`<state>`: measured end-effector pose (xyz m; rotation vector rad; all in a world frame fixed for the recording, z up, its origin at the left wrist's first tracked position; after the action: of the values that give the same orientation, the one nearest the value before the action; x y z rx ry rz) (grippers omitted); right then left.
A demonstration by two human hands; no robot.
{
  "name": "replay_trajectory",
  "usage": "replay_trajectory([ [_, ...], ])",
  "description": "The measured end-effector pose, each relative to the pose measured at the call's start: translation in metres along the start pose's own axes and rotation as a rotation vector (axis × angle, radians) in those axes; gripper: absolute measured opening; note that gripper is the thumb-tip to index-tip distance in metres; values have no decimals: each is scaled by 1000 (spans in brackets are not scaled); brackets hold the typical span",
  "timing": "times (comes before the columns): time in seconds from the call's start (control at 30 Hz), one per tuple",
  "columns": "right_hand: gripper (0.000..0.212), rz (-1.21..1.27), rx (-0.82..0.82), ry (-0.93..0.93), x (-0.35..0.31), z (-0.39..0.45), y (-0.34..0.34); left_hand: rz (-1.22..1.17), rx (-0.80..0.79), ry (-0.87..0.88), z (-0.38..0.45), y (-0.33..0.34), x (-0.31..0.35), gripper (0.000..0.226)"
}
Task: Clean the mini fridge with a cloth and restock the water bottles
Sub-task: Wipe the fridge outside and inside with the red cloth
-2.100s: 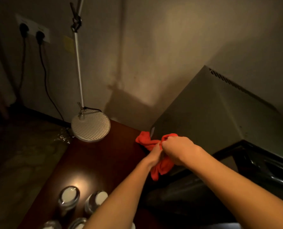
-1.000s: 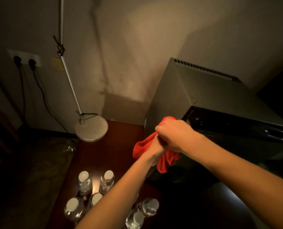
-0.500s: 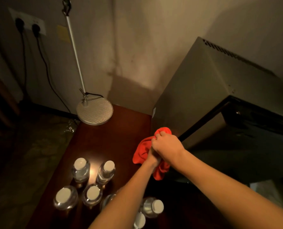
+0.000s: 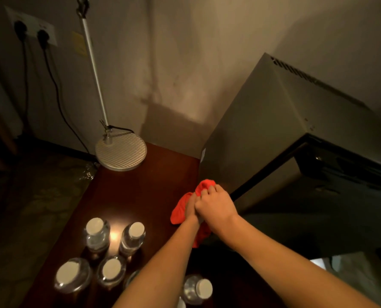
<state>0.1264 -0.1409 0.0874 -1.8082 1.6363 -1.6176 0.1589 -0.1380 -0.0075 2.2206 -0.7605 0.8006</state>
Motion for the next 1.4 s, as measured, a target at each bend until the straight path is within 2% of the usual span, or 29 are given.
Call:
replay_trajectory([
  [0.07, 37, 30, 4, 28, 4, -11, -13, -112, 27, 47, -12, 4, 11, 24],
  [0.2, 39, 55, 94, 78, 24, -39, -54, -80, 187, 125, -40, 8, 44, 33],
  [0.3, 44, 64, 174, 122, 43, -60, -90, 23, 91, 219, -69, 27, 77, 32],
  [0.4, 70, 96, 279, 162, 66, -80, -119, 81, -26, 416, -107, 43, 120, 30],
  [0.47, 76, 135, 399, 198, 80, -95, -135, 203, 18, 581, -115, 47, 142, 27],
  [0.53, 71, 179, 528, 209, 90, -111, -144, 243, 94, 698, -121, 45, 159, 19],
  [0.63, 60, 240, 641, 164, 95, -132, -141, 136, 86, 714, -134, 41, 174, 11],
  [0.7, 56, 273, 690, 161, 96, -145, -134, 154, 85, 718, -139, 36, 175, 6],
  [0.93, 39, 354, 879, 312, 114, -174, -111, 252, 140, 884, -159, 29, 169, 21],
  [1.17, 35, 399, 834, 529, 113, -181, -99, 357, 51, 940, -182, 33, 146, 19],
  [1.23, 37, 414, 817, 554, 111, -180, -100, 369, 55, 962, -190, 32, 145, 20],
  [1.3, 38, 413, 786, 565, 107, -180, -100, 390, 40, 981, -196, 31, 143, 11],
  [1.4, 33, 418, 773, 585, 105, -182, -102, 436, -18, 1002, -206, 36, 143, 21],
])
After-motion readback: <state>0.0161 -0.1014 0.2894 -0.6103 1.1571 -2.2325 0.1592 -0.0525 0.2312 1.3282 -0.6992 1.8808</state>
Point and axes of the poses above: each hand's wrist, its own z-axis towards the middle knuckle, its own y-axis out of the palm, x = y × z, the point moved 2 cm from there along z, towards the middle knuckle, and after that the axes turned 2 degrees about -x, right-handed, at the moved point
